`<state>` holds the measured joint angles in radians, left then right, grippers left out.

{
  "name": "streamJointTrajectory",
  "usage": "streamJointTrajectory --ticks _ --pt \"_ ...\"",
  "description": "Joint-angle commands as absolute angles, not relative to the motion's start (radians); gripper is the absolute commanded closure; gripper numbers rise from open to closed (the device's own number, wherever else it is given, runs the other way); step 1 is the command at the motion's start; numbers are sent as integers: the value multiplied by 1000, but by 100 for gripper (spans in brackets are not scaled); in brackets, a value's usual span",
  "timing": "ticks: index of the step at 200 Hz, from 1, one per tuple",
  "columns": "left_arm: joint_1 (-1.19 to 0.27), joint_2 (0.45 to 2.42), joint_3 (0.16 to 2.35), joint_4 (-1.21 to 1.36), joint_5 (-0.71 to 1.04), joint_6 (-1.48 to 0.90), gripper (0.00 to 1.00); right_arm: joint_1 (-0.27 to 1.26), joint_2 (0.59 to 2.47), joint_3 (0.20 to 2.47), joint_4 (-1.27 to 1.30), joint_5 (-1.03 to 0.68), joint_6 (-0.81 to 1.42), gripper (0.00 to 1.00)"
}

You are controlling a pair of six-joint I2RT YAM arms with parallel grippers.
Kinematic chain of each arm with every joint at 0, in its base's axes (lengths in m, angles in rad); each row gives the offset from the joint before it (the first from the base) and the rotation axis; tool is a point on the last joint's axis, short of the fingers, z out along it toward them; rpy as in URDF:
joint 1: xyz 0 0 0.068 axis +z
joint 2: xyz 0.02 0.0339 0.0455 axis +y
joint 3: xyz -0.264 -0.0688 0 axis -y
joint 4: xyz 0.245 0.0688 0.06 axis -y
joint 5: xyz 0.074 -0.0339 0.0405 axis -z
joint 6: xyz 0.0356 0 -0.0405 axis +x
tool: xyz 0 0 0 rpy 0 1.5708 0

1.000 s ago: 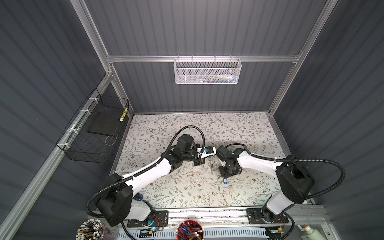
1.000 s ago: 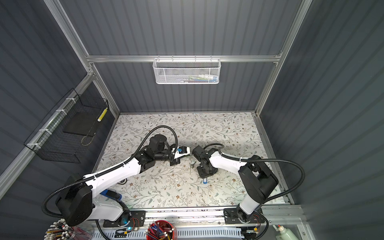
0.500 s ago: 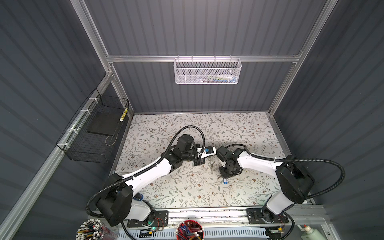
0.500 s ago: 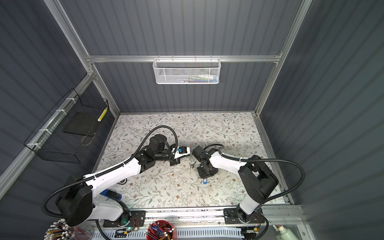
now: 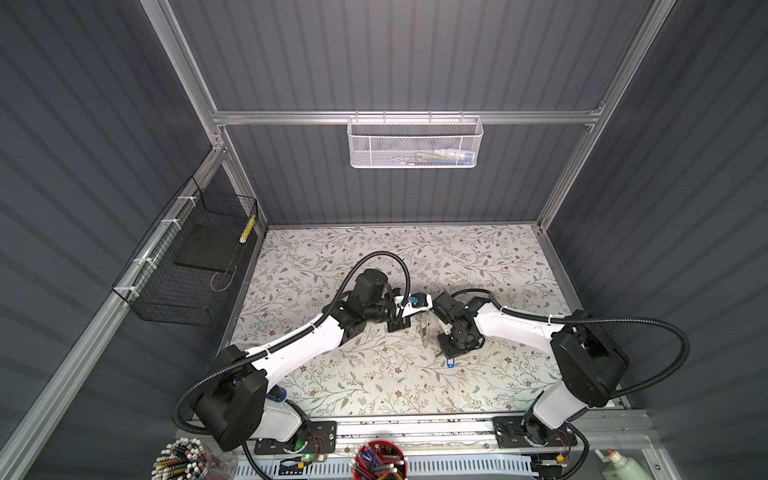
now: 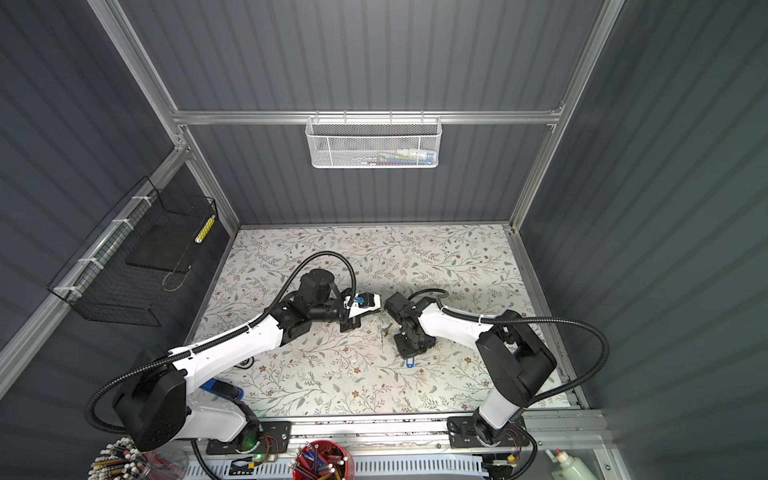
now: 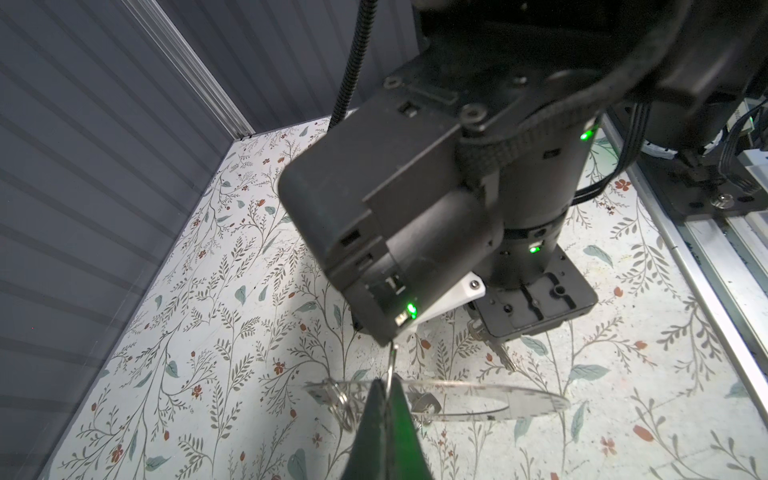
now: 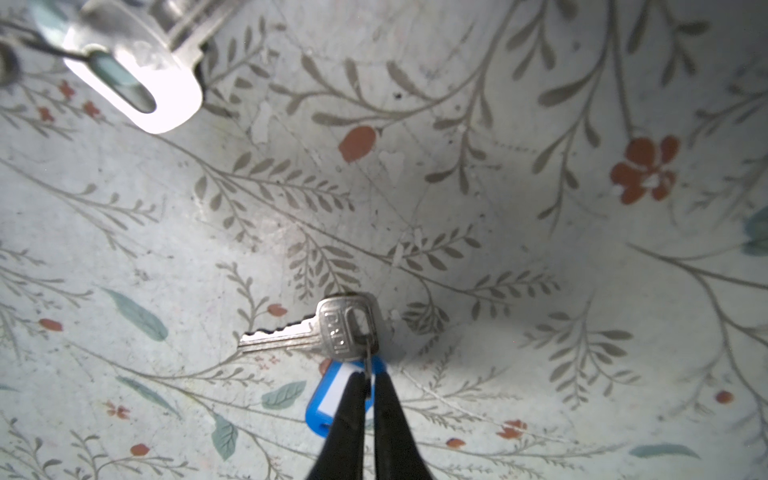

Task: Put the keys on the keyring
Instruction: 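Lift the key with the right gripper to the left gripper's split ring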

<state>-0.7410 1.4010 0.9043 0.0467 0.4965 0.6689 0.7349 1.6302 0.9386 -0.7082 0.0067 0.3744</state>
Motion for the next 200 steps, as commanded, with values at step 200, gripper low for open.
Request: streamJointTrajectory --ticks 200 --pt "-760 1159 773 224 489 755 100 922 820 659 -273 96 111 100"
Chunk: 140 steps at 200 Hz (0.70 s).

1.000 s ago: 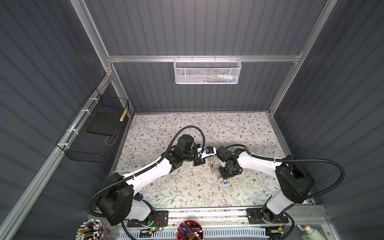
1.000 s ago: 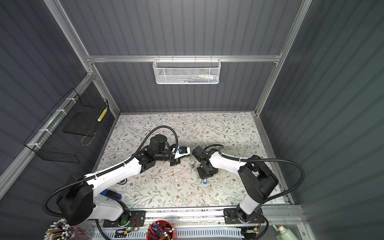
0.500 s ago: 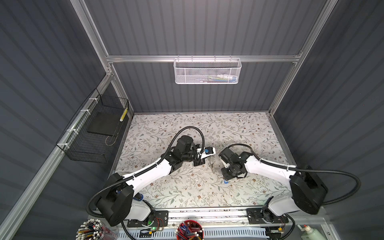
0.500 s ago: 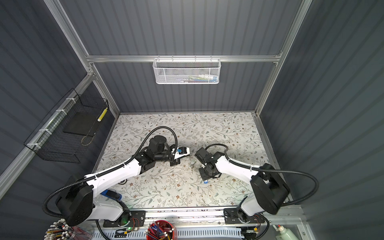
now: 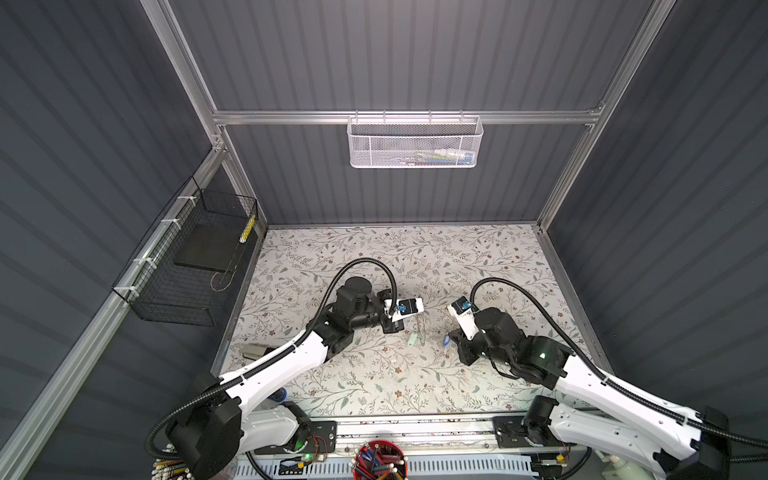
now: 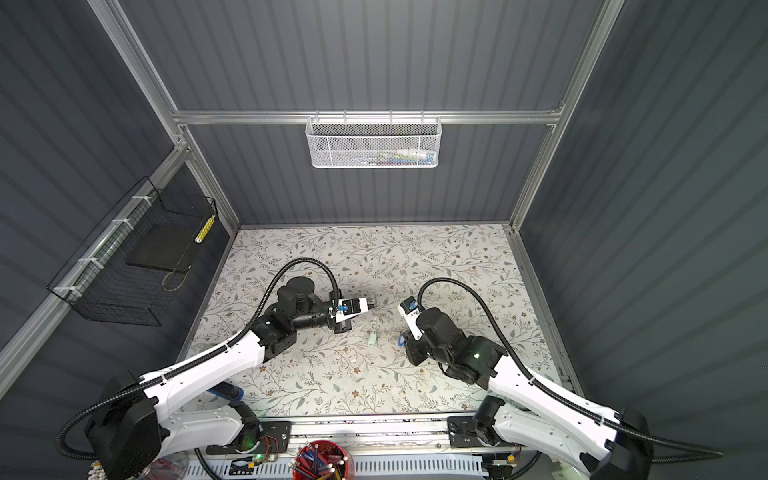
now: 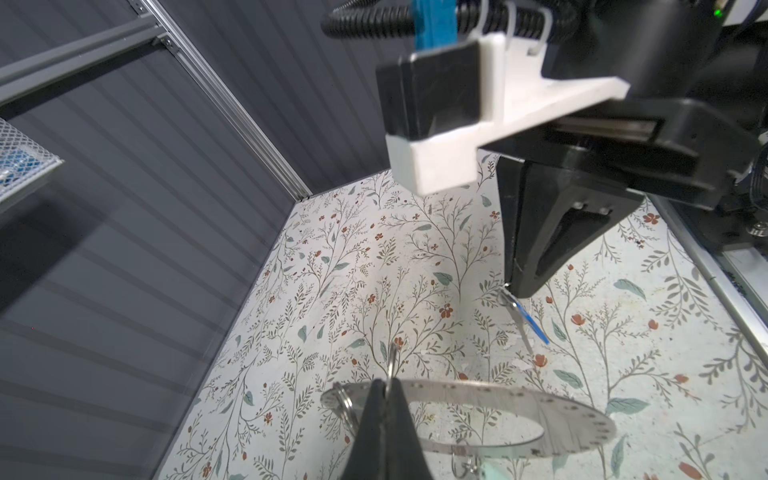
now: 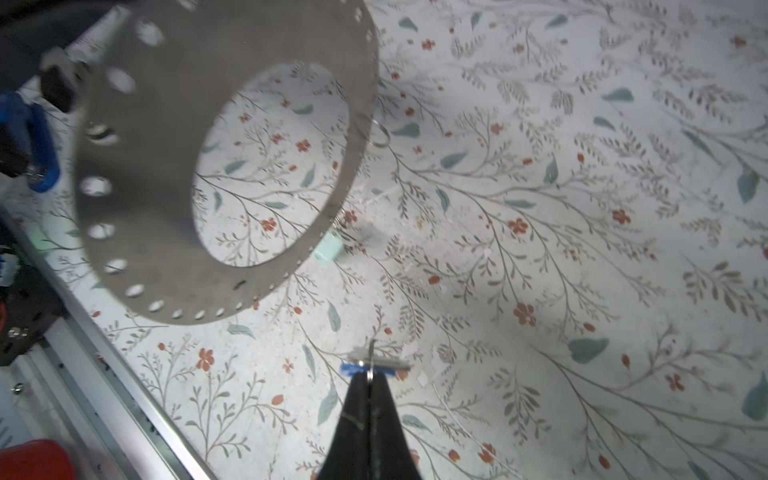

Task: Put the keys on the keyring
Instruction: 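Lift the key with the right gripper to the left gripper's split ring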

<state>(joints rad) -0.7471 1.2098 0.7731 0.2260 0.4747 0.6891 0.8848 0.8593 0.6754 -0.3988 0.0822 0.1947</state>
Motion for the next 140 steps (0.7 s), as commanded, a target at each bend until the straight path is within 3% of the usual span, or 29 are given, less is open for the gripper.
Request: streamJointTrajectory --ticks 1,140 --pt "-761 1158 773 222 487 757 100 923 820 658 -268 96 108 100" --pt "-807 1148 816 104 412 863 100 963 861 694 -120 70 -10 100"
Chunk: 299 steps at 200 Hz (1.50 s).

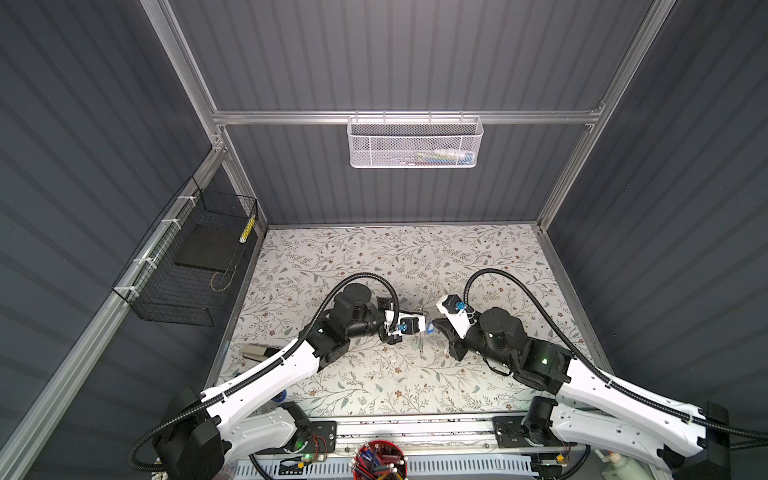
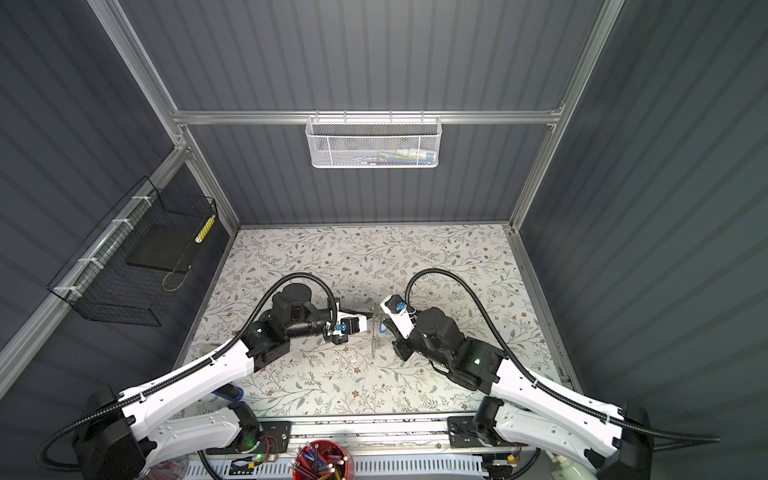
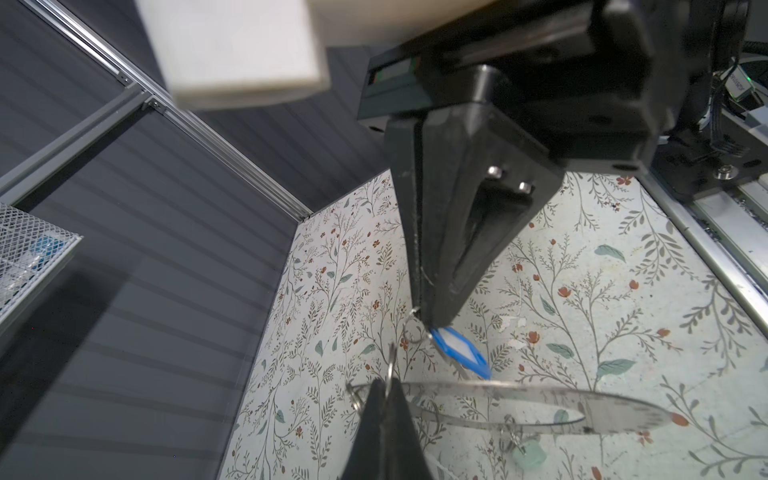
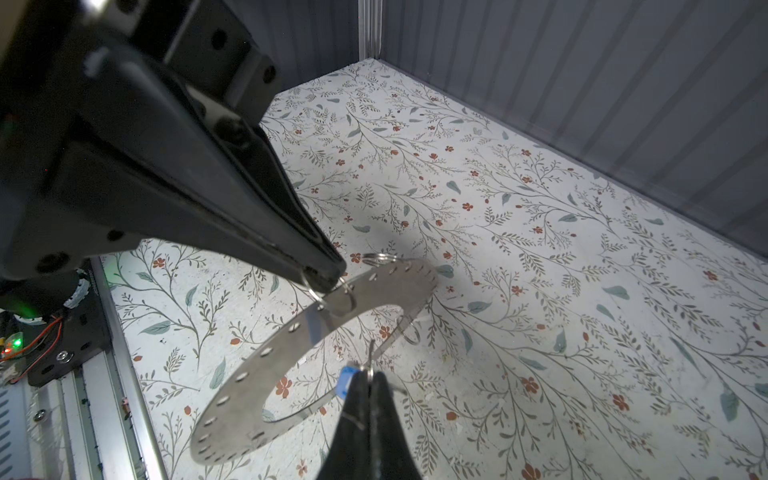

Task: Put the keys on the keyring
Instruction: 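Lift the key with the right gripper to the left gripper's split ring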

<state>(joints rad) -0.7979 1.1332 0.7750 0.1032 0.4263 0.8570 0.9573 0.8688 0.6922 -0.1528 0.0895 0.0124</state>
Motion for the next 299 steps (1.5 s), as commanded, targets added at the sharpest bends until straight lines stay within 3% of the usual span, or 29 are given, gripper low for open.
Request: streamJointTrajectory --ticks 1,192,299 --pt "-807 1148 816 105 412 862 100 963 861 694 -120 70 -10 100" --pt "-817 1132 800 146 448 832 100 963 860 668 -83 66 22 100" --pt "-818 1104 789 149 581 849 100 947 796 595 -38 73 82 100"
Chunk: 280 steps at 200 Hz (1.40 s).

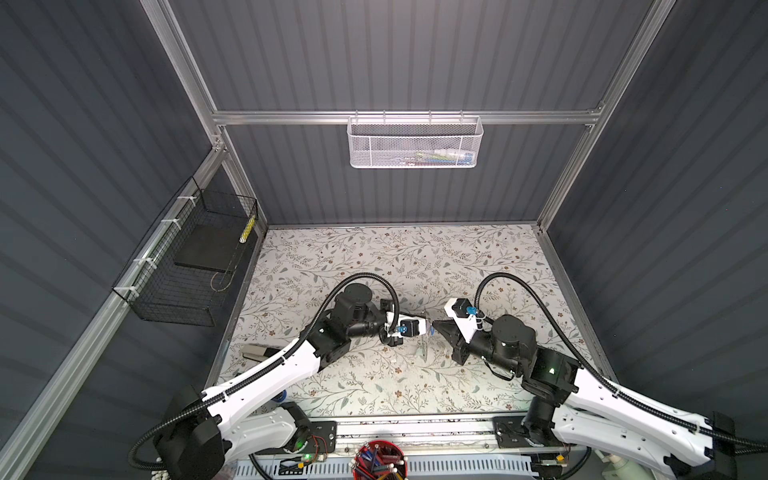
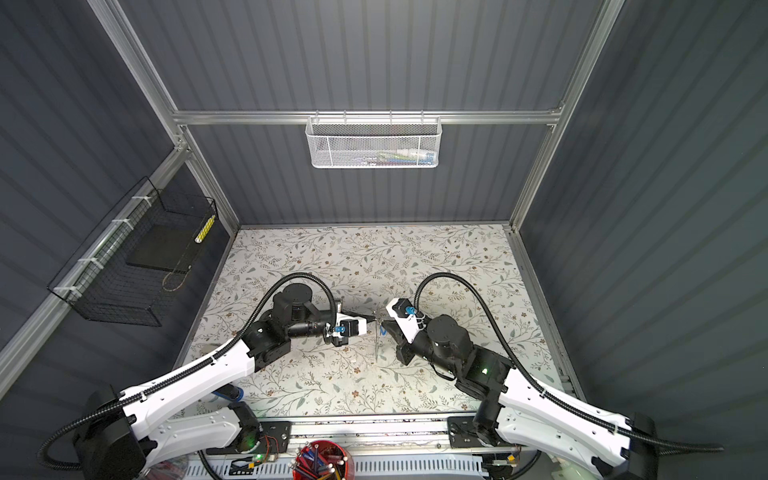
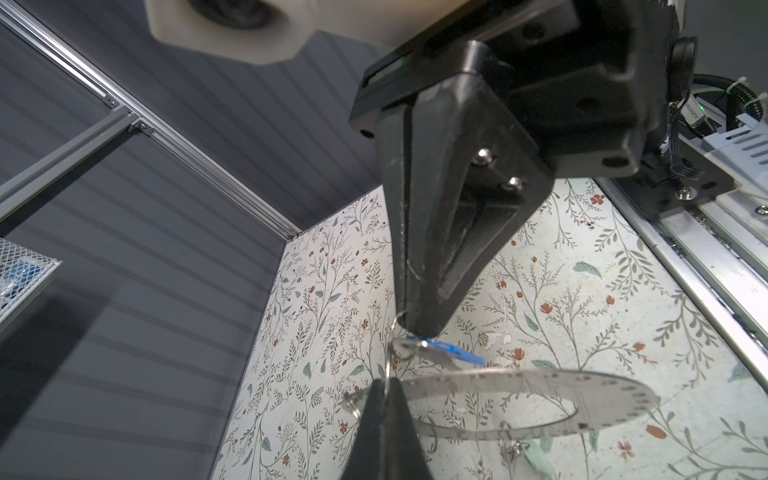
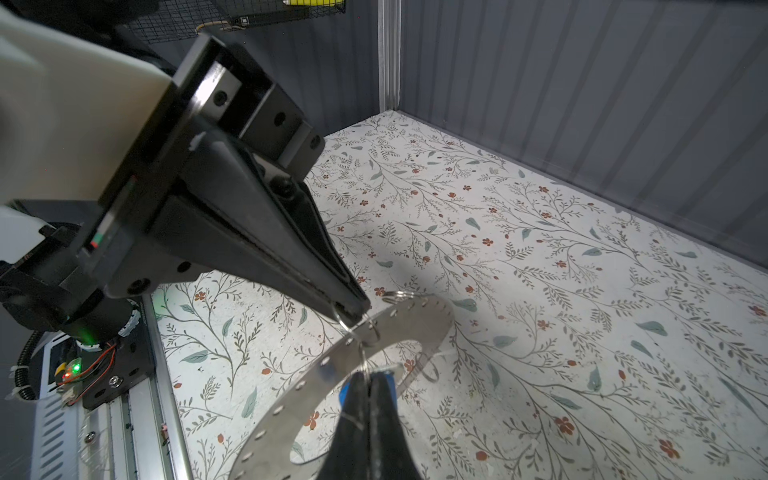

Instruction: Put the keys on the keyring

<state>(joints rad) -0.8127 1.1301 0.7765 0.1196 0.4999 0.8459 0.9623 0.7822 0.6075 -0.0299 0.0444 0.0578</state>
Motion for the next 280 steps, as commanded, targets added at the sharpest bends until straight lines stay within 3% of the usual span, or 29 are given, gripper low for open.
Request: streamJointTrajectory --ticks 1,141,280 --pt "-817 1105 789 149 582 849 100 947 797 596 -38 71 82 100" --pt "-798 1118 806 205 703 737 100 817 770 570 -47 -122 188 100" --pt "-796 1145 816 194 758 772 100 698 830 632 -87 -325 264 100"
